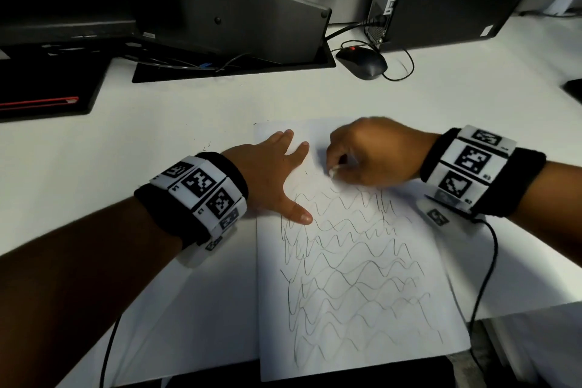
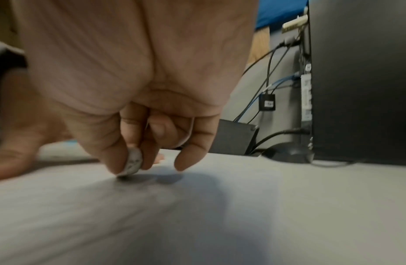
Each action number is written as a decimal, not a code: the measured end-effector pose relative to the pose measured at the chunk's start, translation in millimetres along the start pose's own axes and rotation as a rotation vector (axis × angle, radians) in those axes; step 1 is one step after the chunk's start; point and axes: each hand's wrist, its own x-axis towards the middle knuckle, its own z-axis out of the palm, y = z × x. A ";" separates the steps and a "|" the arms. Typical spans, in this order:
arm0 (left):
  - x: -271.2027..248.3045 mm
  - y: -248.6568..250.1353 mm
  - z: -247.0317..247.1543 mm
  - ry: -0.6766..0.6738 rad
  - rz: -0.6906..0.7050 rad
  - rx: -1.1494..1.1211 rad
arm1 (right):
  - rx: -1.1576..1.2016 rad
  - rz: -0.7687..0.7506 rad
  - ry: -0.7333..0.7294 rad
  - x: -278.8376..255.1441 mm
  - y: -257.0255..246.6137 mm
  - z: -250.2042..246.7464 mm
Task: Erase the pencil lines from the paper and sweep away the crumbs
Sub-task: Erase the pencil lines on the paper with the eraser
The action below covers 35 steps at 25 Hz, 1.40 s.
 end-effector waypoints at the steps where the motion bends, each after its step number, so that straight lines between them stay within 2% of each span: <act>1: -0.1 0.9 0.0 -0.002 0.002 -0.002 | -0.031 0.022 0.039 -0.3 2.0 -1.1; 2: -0.4 1.2 0.3 -0.003 0.002 -0.001 | -0.046 0.021 0.049 -1.2 1.9 0.3; 6: -1.2 0.0 -0.6 -0.011 0.001 0.011 | -0.052 -0.069 -0.064 -5.5 -9.8 6.3; 9: -0.1 0.7 0.3 -0.010 0.002 0.008 | -0.058 -0.007 0.048 -2.1 -2.3 4.6; 13: -3.4 -1.5 1.4 -0.015 -0.001 0.001 | 0.069 -0.065 -0.086 -4.4 -5.6 6.3; 17: -14.0 -9.1 5.2 -0.037 -0.015 -0.041 | 0.155 0.038 0.127 1.1 18.6 6.5; 21: -16.8 -3.4 -2.4 -0.036 -0.018 -0.005 | 0.158 0.081 0.145 0.5 19.9 17.8; 26: -0.6 29.2 -5.4 0.051 0.053 0.019 | 0.098 0.076 0.139 2.3 16.8 12.7; 29: 4.2 30.7 -3.8 0.040 0.048 0.004 | 0.085 0.040 0.110 -0.2 12.4 13.1; 33: 3.8 29.3 -4.1 0.035 0.044 0.002 | 0.212 -0.005 -0.025 -8.9 10.5 8.2; 35: 2.9 29.2 -5.0 0.019 0.033 0.005 | 0.175 0.016 0.015 -8.3 12.5 6.8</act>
